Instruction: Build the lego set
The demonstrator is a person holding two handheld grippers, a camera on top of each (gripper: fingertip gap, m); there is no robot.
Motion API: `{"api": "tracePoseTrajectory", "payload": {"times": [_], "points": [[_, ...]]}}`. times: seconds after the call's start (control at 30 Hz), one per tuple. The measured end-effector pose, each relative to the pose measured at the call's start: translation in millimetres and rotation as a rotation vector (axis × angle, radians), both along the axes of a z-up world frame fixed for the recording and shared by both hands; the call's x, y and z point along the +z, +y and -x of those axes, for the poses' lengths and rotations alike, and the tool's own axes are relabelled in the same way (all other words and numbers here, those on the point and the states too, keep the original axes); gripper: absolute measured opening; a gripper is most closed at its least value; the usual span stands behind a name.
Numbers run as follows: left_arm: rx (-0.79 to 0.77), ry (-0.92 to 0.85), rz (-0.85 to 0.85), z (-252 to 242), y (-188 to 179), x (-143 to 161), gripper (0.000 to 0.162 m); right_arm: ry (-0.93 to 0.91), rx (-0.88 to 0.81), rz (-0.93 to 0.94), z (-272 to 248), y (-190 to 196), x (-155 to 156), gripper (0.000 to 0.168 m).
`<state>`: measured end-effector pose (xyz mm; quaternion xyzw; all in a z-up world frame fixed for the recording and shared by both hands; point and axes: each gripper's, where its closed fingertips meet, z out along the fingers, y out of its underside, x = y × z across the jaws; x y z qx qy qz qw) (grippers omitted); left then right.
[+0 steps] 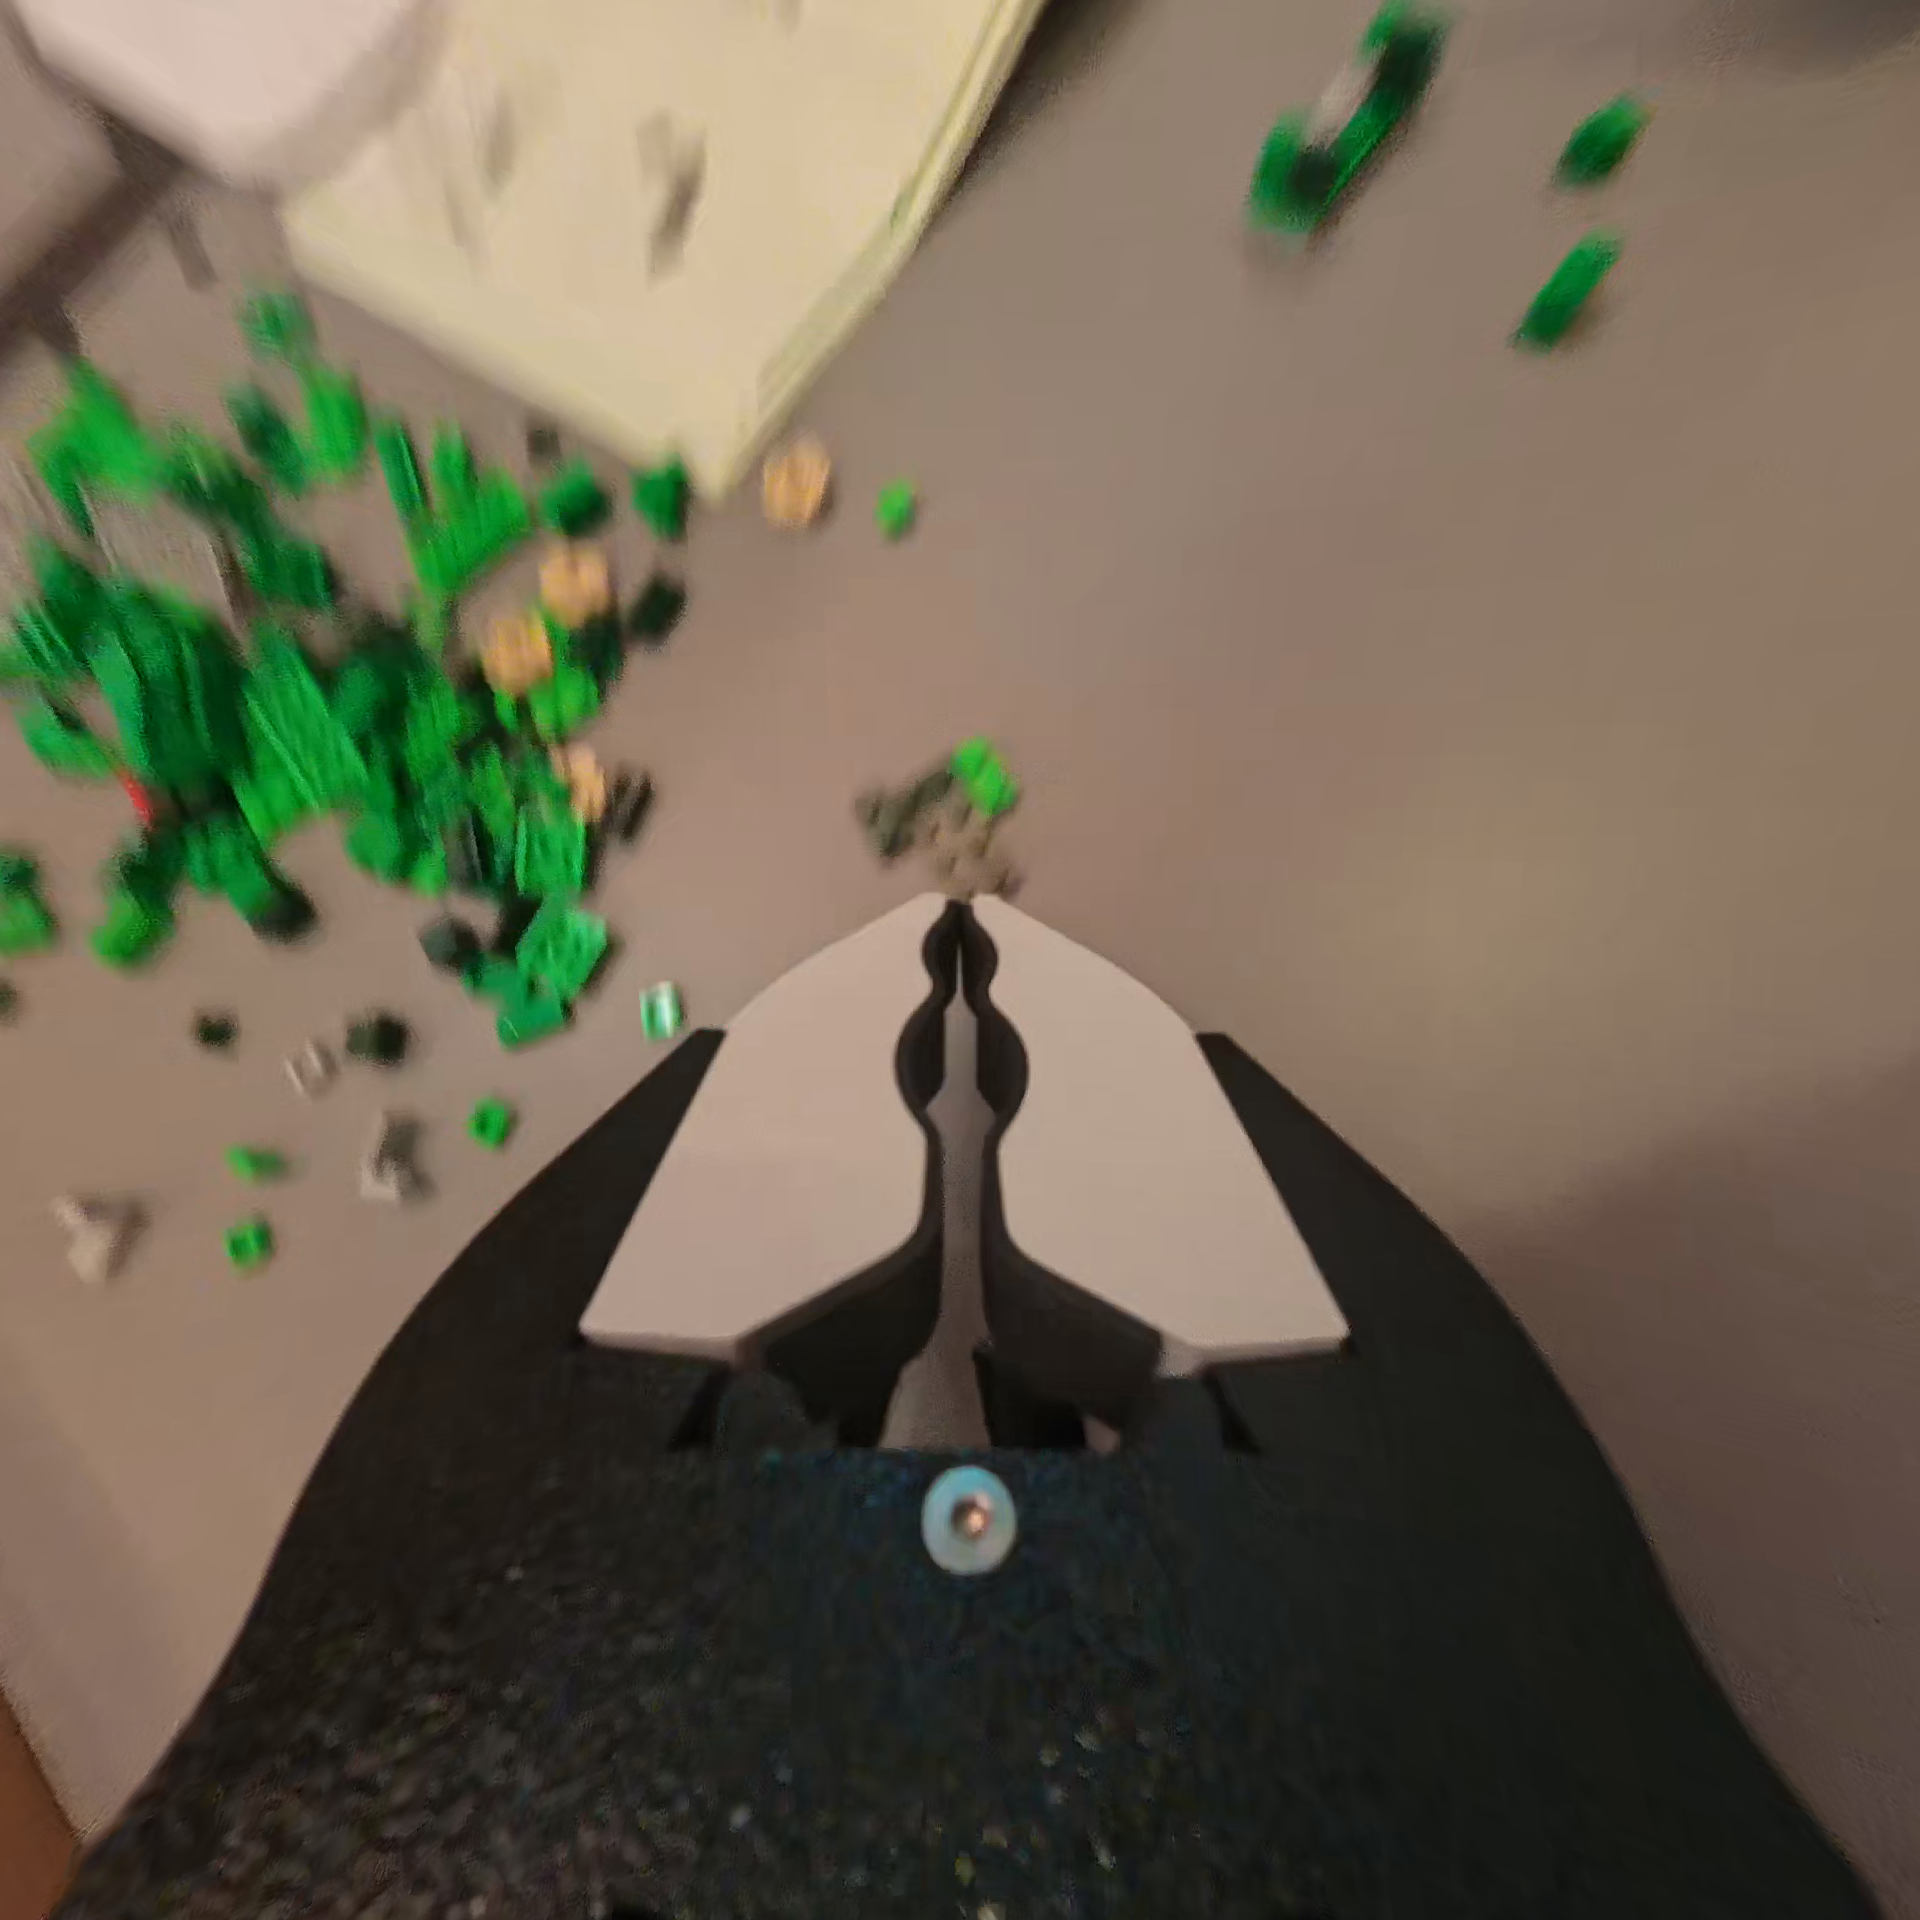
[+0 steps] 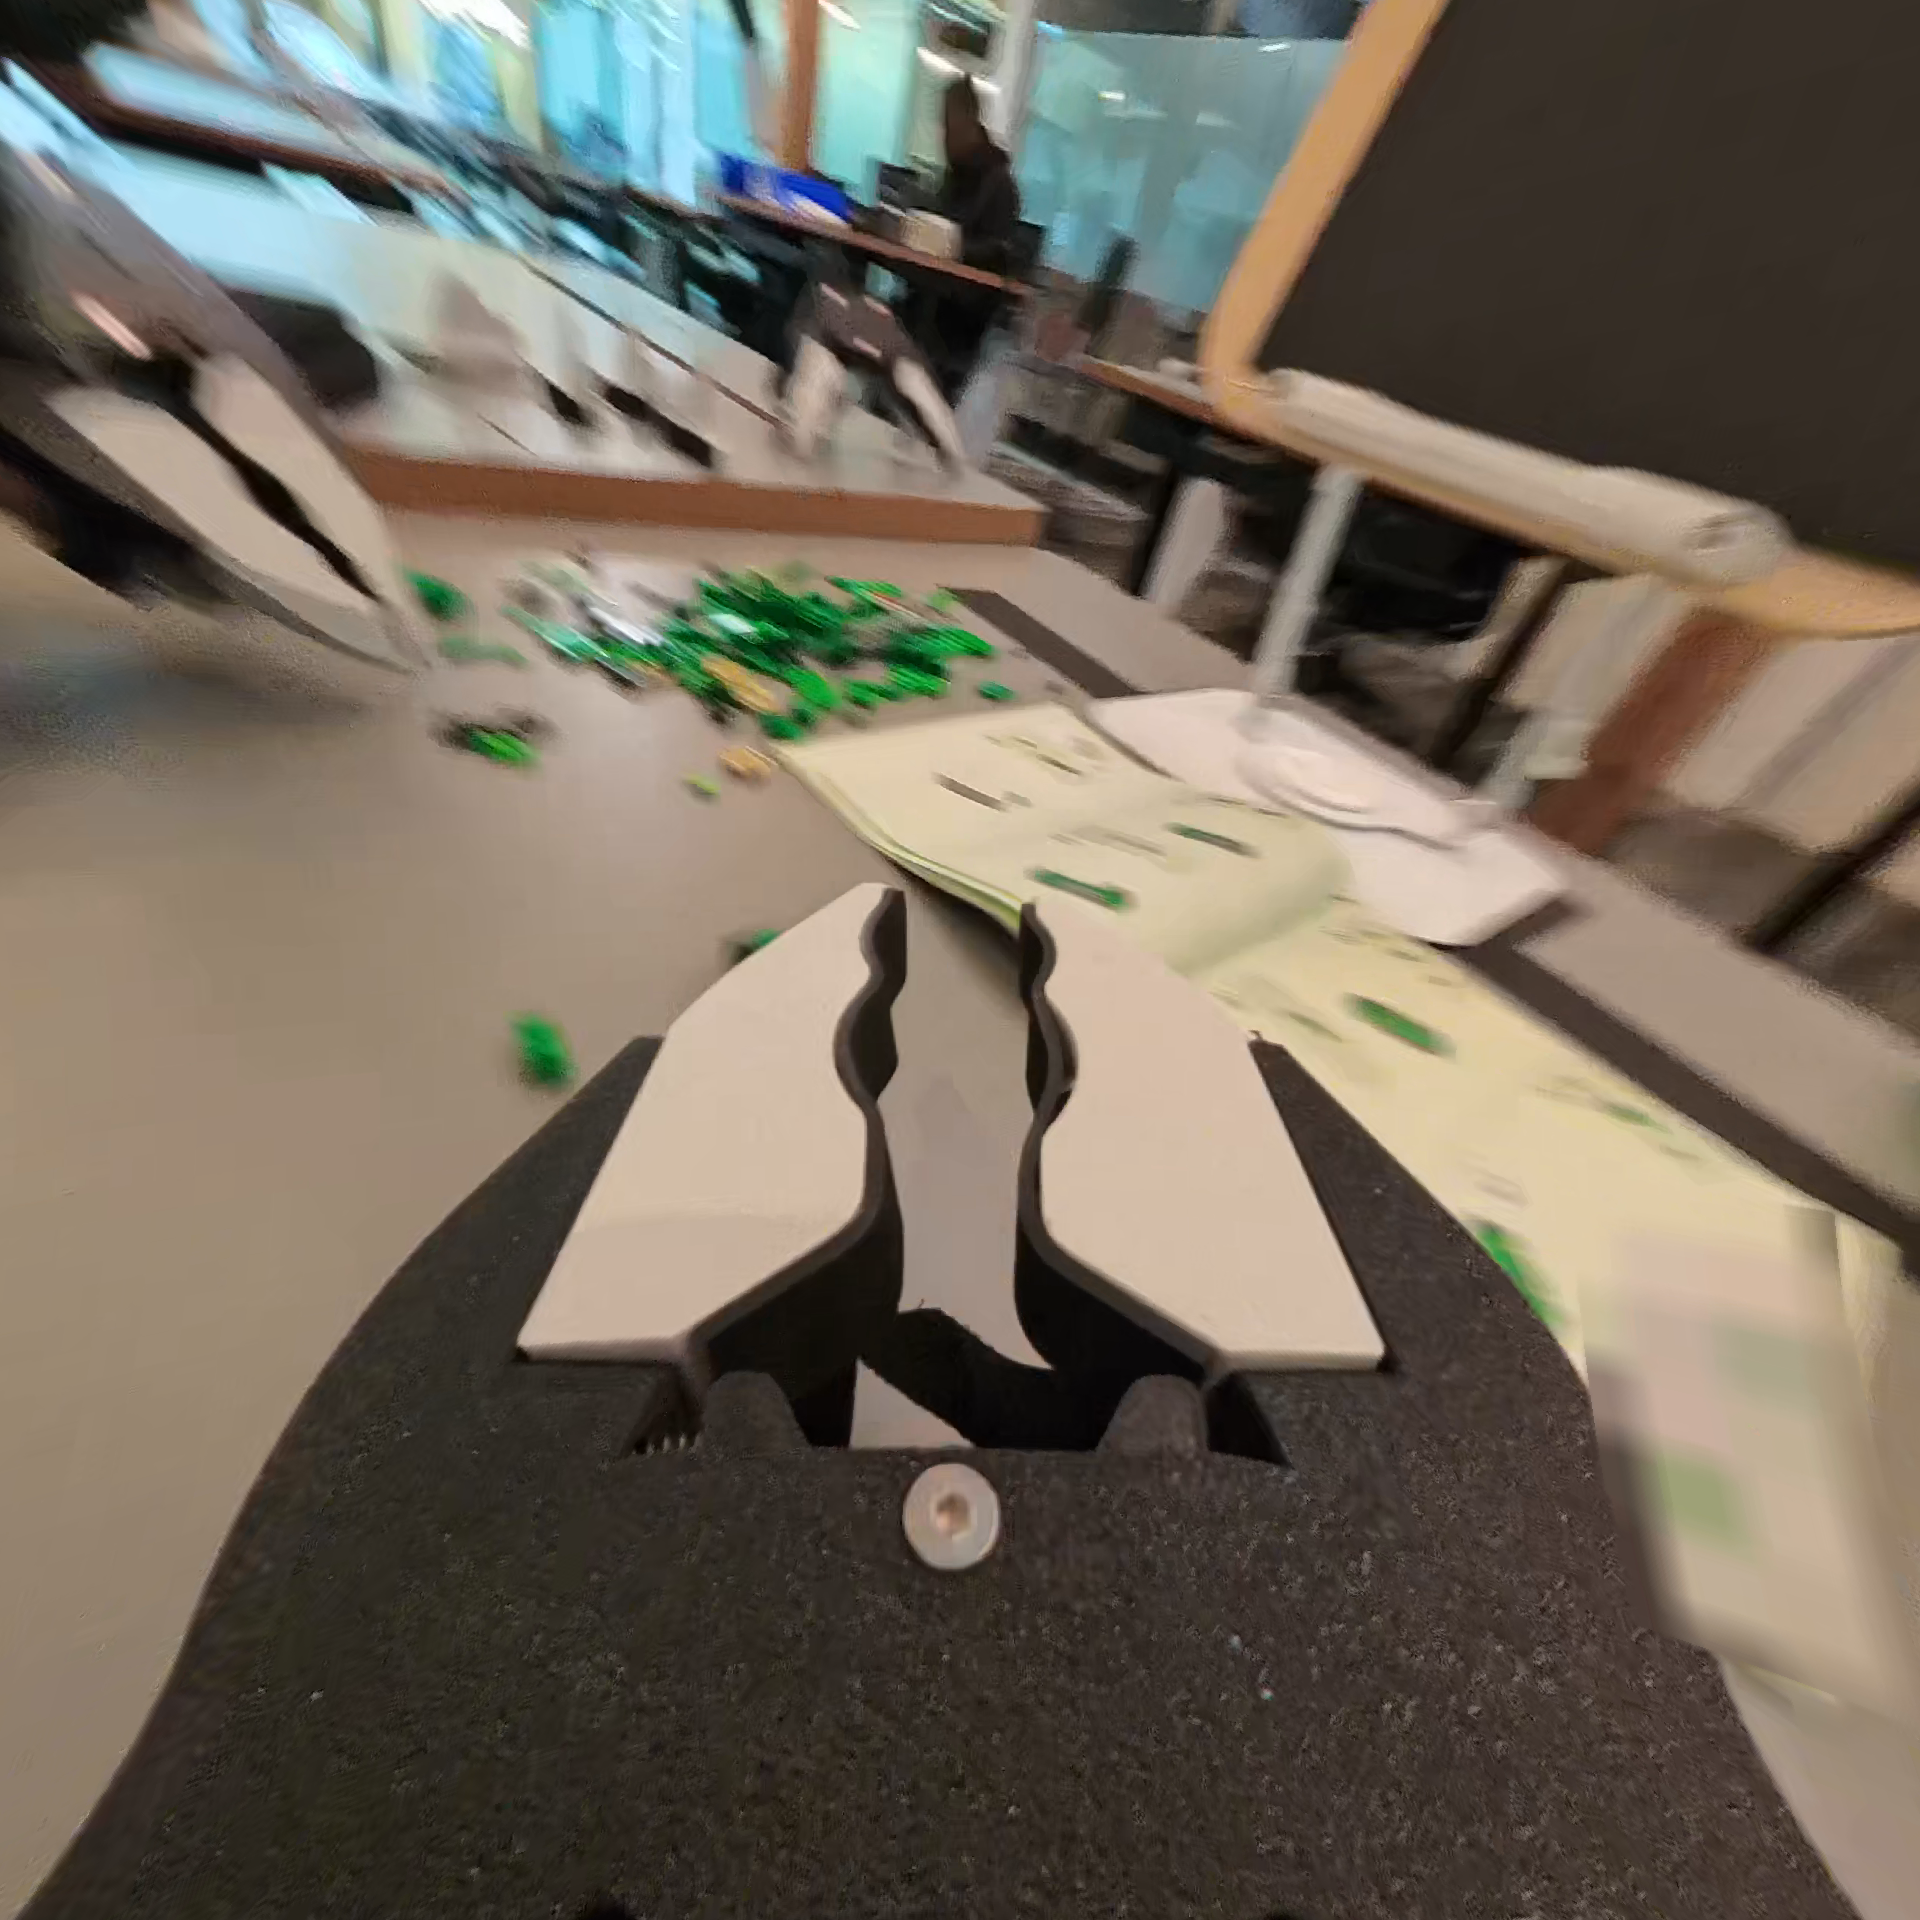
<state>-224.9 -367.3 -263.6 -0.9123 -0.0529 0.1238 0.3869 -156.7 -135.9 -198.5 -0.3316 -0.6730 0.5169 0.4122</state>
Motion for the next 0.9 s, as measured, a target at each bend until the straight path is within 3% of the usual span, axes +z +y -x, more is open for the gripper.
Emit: {"api": "tracePoseTrajectory", "payload": {"times": [0.1, 0.2, 0.23, 0.3, 0.47, 0.6, 0.77, 0.9], "points": [[-0.079, 0.24, -0.054, -11, 22, 22, 0.0, -0.132, 0.237, 0.302, -3, -60, 22, 0.023], [-0.004, 0.369, 0.056, 3, 6, 18, 0.001, -0.193, 0.295, 0.194, -5, -93, 11, 0.031], [0.007, 0.352, 0.053, 3, -3, 17, 0.011, -0.175, 0.277, 0.107, -5, -95, 5, 0.03], [0.05, 0.269, 0.005, 3, -20, 16, 0.015, -0.141, 0.248, -0.018, -5, -96, -6, 0.025], [0.15, 0.025, -0.114, -3, -49, 13, 0.029, -0.07, 0.172, -0.164, 0, -92, -19, 0.021], [0.251, -0.045, -0.052, 2, -64, -3, 0.036, 0.026, 0.106, -0.207, 3, -87, -18, 0.015], [0.233, -0.105, 0.074, 4, -66, -18, 0.038, 0.047, 0.102, -0.236, 2, -88, -18, 0.014], [0.315, -0.093, 0.077, 25, -81, -8, 0.038, 0.051, 0.092, -0.244, 3, -85, -18, 0.013]]}}
